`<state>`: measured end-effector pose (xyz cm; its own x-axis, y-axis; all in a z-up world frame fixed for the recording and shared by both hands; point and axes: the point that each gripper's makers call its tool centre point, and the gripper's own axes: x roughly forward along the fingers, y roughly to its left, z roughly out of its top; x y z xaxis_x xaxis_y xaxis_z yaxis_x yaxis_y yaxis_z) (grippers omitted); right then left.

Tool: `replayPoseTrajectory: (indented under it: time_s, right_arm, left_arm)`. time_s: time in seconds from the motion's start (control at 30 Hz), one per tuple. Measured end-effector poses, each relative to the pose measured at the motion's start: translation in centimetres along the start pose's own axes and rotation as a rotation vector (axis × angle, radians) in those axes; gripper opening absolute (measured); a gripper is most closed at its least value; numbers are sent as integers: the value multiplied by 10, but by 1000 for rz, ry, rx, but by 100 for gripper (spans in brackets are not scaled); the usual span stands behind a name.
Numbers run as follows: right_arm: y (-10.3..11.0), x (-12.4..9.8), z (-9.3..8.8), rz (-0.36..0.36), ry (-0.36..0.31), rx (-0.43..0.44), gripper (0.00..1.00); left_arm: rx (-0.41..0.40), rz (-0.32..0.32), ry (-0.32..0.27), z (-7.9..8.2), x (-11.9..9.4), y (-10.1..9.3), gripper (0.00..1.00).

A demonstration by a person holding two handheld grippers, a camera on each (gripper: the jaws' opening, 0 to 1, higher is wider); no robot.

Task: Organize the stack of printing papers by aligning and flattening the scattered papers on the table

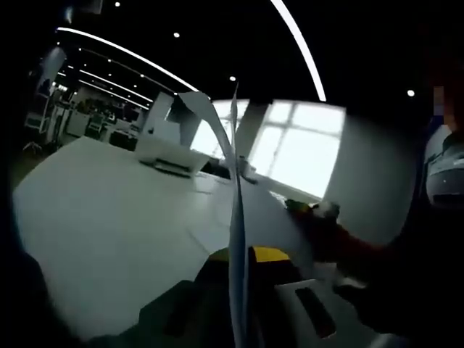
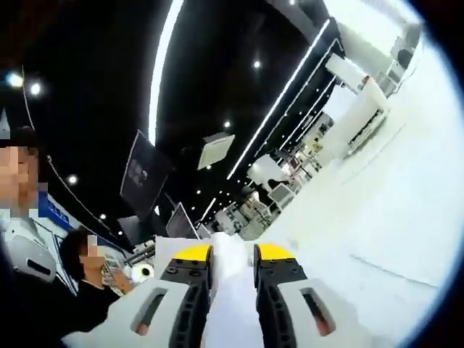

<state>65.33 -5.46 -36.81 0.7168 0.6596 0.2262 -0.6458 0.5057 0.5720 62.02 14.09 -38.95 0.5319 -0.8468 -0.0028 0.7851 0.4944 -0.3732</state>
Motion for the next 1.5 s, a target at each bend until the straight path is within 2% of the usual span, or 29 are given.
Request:
replayPoseTrajectory:
  time_s: [0.07, 0.27, 0.37, 0.77, 1.13, 1.5]
  right_arm:
    - [-8, -4, 10, -24, -9, -56, 19]
    - [-19, -8, 24, -48, 12, -146, 23]
    - [-21, -8, 25, -48, 20, -172, 25]
    - [-18, -5, 23, -63, 115, -358, 34]
    - [-21, -5, 25, -87, 201, -425, 41]
    - [-27, -6, 28, -103, 264, -434, 51]
  left_arm:
    - [0, 1, -1, 0, -1, 0, 6]
    - [1, 7, -1, 0, -3, 2, 6]
    - [4, 5, -3, 0, -3, 2, 6]
    - [12, 3, -4, 1, -4, -1, 6]
    - [16, 7, -5, 5, -3, -1, 6]
    - [16, 22, -2, 7, -4, 3, 6]
